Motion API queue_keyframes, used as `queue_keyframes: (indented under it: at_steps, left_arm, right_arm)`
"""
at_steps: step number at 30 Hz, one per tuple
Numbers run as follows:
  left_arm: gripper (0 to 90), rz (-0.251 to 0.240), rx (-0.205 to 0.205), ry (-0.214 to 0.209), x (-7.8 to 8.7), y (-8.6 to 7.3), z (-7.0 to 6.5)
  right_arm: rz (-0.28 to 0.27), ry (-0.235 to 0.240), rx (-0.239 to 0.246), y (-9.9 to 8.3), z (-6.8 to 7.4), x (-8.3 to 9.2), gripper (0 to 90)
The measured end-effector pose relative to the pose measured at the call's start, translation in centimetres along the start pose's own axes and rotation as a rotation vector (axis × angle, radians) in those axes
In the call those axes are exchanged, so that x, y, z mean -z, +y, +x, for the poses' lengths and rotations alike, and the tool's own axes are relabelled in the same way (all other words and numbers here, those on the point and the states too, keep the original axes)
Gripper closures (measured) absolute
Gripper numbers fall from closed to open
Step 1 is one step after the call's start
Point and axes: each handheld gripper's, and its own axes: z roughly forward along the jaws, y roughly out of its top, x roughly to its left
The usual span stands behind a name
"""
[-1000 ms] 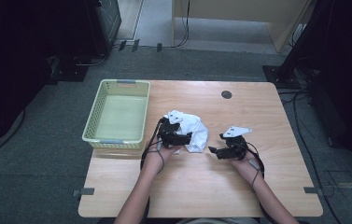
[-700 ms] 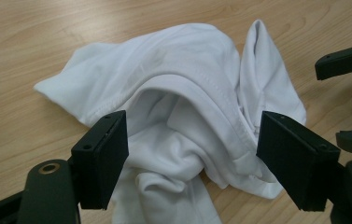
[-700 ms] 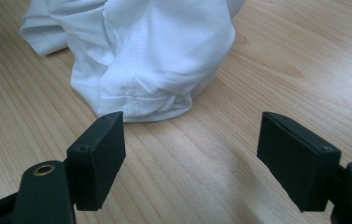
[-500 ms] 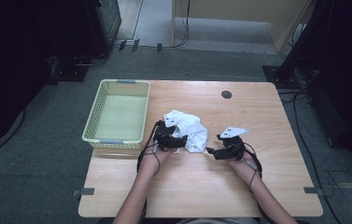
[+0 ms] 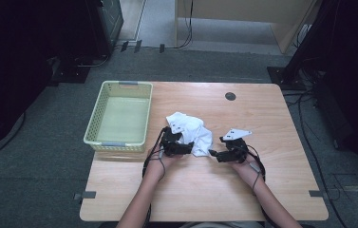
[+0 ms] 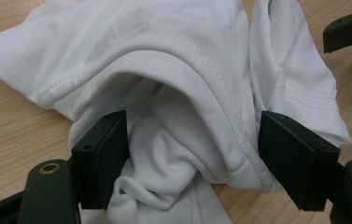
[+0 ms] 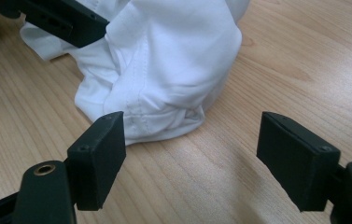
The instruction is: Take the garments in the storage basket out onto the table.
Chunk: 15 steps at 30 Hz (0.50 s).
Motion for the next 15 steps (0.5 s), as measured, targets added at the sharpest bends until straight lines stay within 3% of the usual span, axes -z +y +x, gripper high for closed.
queue_keyframes:
  at_steps: [15]
  left_arm:
    - [25.5, 0.008, -0.05, -0.031, -0.4, 0.0, -1.7]
  right_arm:
    - [0.003, 0.005, -0.001, 0.0, 0.2, -0.2, 25.4]
